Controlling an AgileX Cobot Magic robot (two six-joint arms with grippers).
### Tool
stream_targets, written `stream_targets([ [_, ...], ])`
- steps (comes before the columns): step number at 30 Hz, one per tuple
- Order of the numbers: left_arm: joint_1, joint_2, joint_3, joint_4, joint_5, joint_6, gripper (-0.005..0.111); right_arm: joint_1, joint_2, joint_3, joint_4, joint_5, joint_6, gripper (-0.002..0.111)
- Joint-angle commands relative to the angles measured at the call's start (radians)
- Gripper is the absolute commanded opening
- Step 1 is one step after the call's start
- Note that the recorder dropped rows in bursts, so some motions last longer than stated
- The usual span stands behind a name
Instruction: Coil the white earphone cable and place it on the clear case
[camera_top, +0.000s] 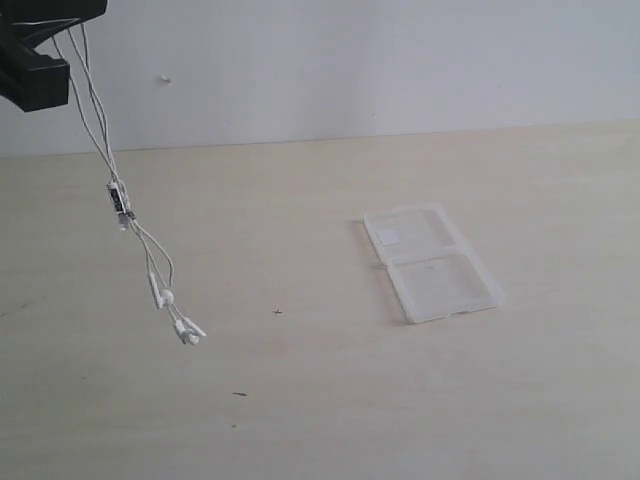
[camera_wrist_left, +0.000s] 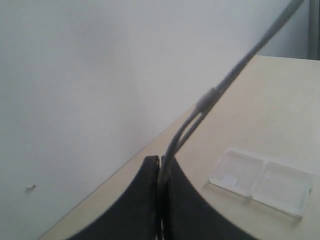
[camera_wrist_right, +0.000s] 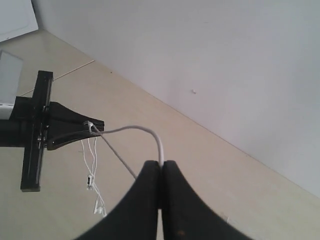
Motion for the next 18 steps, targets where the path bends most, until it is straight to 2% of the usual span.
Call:
stream_targets([
  [1, 0.006, 0.003, 0.003, 0.044, -0.079, -0.011, 0.000, -0.001, -0.015, 0.039, 0.037, -0.015, 0.002, 0.000],
  [8, 0.006, -0.019, 0.003, 0.080, -0.104, -0.009, 0.000, -0.001, 0.003, 0.214, 0.057, -0.015, 0.005, 0.001],
  [12, 0.006, -0.021, 0.003, 0.131, -0.109, -0.009, 0.000, -0.001, 0.003, 0.296, 0.057, -0.015, 0.003, 0.018],
  [15, 0.006, -0.021, 0.003, 0.154, -0.109, -0.009, 0.000, -0.001, 0.003, 0.370, 0.057, -0.015, 0.003, 0.040],
  [18, 0.006, -0.021, 0.003, 0.167, -0.109, -0.009, 0.000, -0.001, 0.003, 0.437, 0.057, -0.015, 0.003, 0.051],
])
